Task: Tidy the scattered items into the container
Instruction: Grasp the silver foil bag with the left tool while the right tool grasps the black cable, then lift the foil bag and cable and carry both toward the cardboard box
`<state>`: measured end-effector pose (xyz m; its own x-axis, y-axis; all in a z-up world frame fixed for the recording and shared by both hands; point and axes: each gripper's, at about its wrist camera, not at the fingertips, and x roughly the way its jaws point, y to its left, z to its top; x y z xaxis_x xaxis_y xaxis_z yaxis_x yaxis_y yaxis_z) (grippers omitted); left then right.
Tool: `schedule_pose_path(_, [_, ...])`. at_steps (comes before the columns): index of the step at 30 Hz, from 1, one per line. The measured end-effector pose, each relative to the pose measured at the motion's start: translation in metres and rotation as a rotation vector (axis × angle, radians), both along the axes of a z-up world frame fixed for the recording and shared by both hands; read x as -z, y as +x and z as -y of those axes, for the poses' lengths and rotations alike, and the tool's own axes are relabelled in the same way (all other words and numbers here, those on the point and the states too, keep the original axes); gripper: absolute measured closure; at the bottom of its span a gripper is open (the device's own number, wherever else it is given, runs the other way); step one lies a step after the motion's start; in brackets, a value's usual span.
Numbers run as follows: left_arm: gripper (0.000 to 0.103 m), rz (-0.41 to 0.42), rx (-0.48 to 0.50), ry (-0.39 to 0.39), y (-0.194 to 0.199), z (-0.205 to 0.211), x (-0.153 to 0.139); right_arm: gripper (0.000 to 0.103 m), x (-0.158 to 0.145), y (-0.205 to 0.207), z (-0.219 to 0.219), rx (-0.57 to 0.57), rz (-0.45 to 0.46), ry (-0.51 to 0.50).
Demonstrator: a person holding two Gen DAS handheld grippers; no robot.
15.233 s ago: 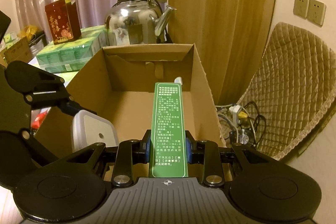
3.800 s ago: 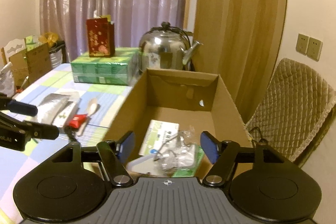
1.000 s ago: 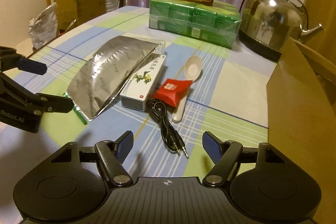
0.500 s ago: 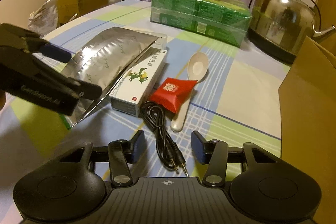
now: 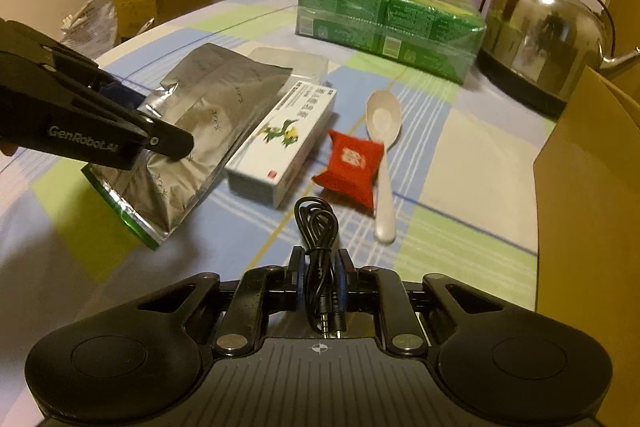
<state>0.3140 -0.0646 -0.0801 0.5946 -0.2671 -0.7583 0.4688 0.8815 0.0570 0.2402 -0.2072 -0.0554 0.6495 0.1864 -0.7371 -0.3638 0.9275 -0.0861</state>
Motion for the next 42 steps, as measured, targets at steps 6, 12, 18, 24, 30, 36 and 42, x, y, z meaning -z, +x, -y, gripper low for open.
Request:
schedule_pose_path(6, [0.075,-0.018,0.023,-0.008,-0.044,-0.009,-0.009,0.092,-0.007,-0.035,-0.001,0.011,-0.034,0.032])
schedule_pose_path(12, [0.075,-0.07,0.023,-0.028,-0.097,-0.028,-0.015,0.092,-0.011,-0.077,-0.001,0.03,-0.067,0.064])
schedule_pose_path(18, [0.059,-0.16,-0.003,-0.042,-0.116,-0.045,-0.025,0.092,-0.014,-0.102,-0.001,0.047,-0.08,0.076])
schedule_pose_path(24, [0.049,-0.228,0.0,-0.009,-0.09,-0.047,-0.037,0.092,-0.014,-0.108,0.002,0.052,-0.077,0.089])
schedule_pose_path(30, [0.04,-0.383,-0.025,-0.057,-0.049,-0.039,-0.03,0.091,-0.014,-0.105,0.009,0.067,-0.064,0.099])
schedule_pose_path(36, [0.04,-0.503,-0.003,-0.005,-0.029,-0.02,-0.005,0.091,-0.011,-0.1,0.016,0.074,-0.059,0.101])
schedule_pose_path(42, [0.05,-0.509,0.026,0.062,-0.025,-0.009,0.011,0.091,-0.006,-0.096,0.017,0.063,-0.06,0.095])
